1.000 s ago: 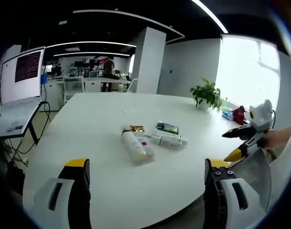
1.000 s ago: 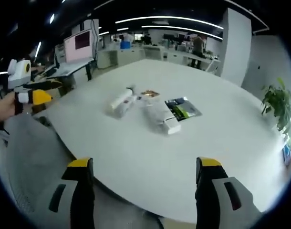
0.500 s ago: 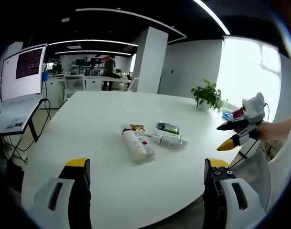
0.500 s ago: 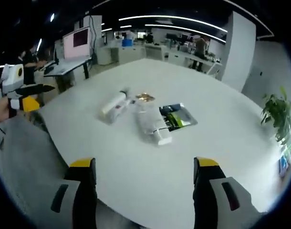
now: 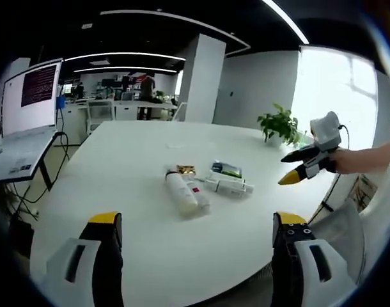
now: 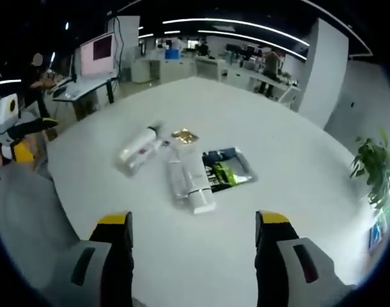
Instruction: Arrange the skincare products in the storage area until every visible bottle or jar stands upright without overlapping.
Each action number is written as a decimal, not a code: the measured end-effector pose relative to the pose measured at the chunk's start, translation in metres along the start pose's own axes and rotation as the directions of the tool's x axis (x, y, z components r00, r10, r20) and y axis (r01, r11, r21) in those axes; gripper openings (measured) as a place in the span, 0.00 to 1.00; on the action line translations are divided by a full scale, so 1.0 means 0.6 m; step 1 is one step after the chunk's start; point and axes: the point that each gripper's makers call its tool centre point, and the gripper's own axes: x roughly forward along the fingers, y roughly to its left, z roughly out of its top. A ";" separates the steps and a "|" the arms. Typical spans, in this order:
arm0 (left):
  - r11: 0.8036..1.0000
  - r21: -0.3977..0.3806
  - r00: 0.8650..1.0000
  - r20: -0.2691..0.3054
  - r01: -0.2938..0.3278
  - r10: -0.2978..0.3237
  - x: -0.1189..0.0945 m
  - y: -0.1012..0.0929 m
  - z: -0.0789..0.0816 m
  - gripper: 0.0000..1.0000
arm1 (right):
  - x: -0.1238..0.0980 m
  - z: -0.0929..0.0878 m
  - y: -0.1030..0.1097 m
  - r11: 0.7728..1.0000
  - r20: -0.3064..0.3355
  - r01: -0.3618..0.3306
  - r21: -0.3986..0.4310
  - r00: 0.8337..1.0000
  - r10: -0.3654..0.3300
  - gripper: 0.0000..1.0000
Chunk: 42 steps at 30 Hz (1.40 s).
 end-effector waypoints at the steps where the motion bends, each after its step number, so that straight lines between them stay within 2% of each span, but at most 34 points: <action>1: 1.000 -0.005 1.000 0.002 -0.001 0.001 0.000 0.000 0.001 0.90 | 0.002 0.001 0.000 1.000 -0.003 -0.002 -0.002 1.000 0.002 0.78; 8: 1.000 -0.014 1.000 0.011 -0.002 0.002 0.000 0.001 0.004 0.94 | 0.034 0.004 -0.002 0.999 -0.042 -0.034 -0.022 0.999 0.033 0.79; 19: 1.000 0.008 1.000 -0.019 0.008 -0.008 0.003 -0.001 -0.006 0.93 | 0.065 0.013 -0.001 0.997 -0.070 -0.063 -0.037 0.996 0.061 0.78; 27: 1.000 -0.020 1.000 -0.019 -0.001 0.000 0.004 0.003 -0.007 0.93 | 0.093 0.021 -0.010 0.995 -0.088 -0.081 -0.056 0.993 0.076 0.75; 31: 0.999 -0.032 1.000 -0.021 -0.002 0.001 0.003 0.004 -0.008 0.93 | 0.112 0.021 -0.014 0.994 -0.120 -0.095 -0.052 0.989 0.089 0.74; 42: 0.998 -0.064 0.999 -0.035 -0.012 0.010 0.004 0.011 -0.011 0.92 | 0.167 0.033 -0.026 0.991 -0.151 -0.122 -0.057 0.982 0.112 0.69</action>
